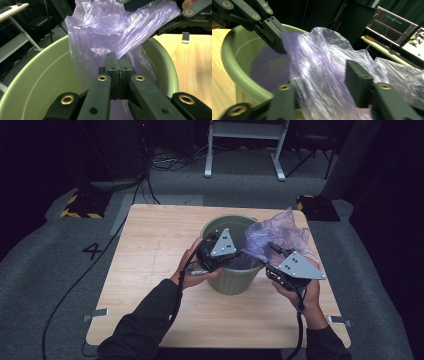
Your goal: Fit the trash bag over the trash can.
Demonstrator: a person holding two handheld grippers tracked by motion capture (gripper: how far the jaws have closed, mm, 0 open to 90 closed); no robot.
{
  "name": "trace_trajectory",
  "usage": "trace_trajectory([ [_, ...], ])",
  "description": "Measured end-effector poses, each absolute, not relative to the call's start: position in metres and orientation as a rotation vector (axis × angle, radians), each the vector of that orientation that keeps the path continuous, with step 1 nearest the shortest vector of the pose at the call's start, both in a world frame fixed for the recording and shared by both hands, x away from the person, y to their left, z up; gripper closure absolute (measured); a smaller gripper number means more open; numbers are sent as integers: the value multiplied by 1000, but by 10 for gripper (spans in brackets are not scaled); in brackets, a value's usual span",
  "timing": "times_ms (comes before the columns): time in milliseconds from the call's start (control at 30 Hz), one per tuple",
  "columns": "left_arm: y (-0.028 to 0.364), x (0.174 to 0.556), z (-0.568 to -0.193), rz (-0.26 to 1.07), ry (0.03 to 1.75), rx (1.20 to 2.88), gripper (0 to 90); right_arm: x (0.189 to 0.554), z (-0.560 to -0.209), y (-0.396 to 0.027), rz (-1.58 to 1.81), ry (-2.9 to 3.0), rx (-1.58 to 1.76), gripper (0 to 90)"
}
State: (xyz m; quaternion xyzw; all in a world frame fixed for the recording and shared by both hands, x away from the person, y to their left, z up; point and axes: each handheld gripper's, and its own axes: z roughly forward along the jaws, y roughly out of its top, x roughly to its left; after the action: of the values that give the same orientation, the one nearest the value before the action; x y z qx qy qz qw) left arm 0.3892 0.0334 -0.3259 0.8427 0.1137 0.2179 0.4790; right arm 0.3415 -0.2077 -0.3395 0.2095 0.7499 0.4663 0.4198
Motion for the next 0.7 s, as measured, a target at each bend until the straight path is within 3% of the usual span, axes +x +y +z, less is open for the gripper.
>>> trace_trajectory([
  [133, 38, 388, -327, 527, 273, 2056, 896, 338, -341, -218, 1179, 1871, 552, 384],
  [400, 43, 391, -332, 541, 309, 2049, 897, 336, -341, -228, 1205, 1890, 576, 271],
  [700, 64, 397, -333, 554, 368, 2032, 897, 330, -341, -246, 1269, 1917, 578, 213],
])
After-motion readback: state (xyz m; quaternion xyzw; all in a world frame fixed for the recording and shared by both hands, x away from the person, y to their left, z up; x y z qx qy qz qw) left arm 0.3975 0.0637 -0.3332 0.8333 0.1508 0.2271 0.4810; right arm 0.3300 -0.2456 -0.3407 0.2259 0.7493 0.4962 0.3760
